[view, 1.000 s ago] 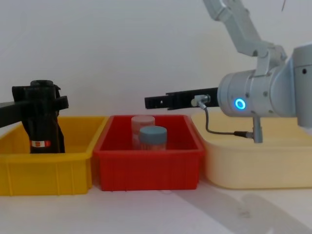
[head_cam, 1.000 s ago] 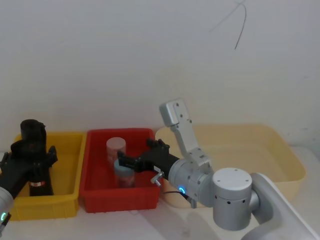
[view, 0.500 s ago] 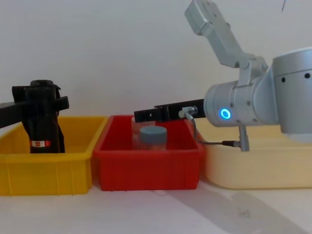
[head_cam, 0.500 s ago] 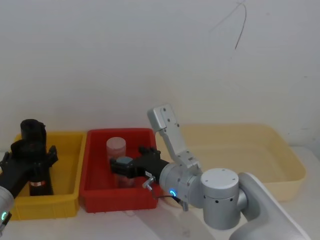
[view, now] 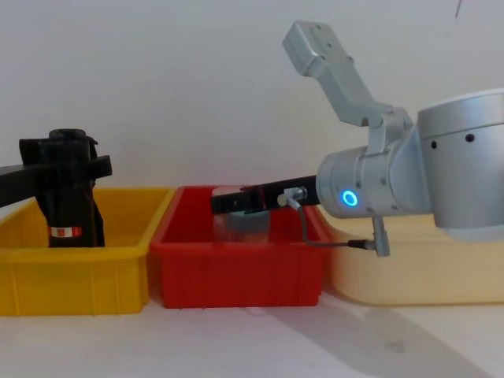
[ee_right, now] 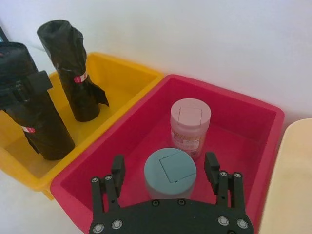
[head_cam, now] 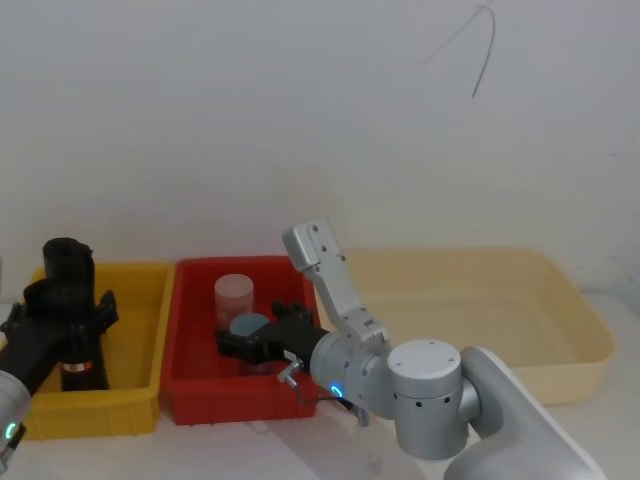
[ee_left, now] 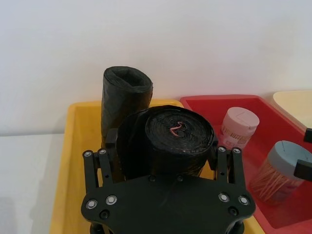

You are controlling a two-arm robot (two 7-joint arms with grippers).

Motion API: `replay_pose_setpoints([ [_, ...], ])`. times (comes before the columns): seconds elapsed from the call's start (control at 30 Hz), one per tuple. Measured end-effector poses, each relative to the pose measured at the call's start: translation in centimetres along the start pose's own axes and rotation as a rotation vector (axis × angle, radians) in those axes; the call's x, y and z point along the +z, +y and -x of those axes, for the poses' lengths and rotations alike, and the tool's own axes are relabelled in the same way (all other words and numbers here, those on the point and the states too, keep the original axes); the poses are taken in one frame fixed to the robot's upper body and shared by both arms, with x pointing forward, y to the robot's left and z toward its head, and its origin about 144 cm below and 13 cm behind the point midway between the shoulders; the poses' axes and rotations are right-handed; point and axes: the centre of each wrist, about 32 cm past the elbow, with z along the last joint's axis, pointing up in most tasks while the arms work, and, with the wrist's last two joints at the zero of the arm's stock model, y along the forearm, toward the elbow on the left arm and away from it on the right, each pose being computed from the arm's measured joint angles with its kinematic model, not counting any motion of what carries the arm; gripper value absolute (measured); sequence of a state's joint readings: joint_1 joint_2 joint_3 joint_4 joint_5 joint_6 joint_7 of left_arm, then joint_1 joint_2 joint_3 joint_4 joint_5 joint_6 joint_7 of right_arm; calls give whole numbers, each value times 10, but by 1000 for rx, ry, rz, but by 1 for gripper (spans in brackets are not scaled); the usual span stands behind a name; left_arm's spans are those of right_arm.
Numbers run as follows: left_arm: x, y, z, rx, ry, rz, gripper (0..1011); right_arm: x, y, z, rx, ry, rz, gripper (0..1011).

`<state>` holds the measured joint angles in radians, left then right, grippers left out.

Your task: Pick up the garbage bag with the one hand and transfer it to the other hand.

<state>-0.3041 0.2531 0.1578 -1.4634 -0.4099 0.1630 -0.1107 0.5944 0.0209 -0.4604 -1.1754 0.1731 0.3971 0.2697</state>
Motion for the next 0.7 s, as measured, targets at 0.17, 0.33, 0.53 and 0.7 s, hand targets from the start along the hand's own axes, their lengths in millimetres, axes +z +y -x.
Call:
replay_pose_setpoints([
  [0.17,0,0,0,0,0,0,1001,-3,5,-1,-2,-6,12,1002],
  [0.33,0,0,0,0,0,0,1001,-4,7,-2,-5,-12,17,1001],
  [0.53,0,0,0,0,0,0,1001,-7,10,-3,-7,-19,24,1001],
  [0.7,0,0,0,0,0,0,1001,-8,11,-3,-8,-22,27,1001],
])
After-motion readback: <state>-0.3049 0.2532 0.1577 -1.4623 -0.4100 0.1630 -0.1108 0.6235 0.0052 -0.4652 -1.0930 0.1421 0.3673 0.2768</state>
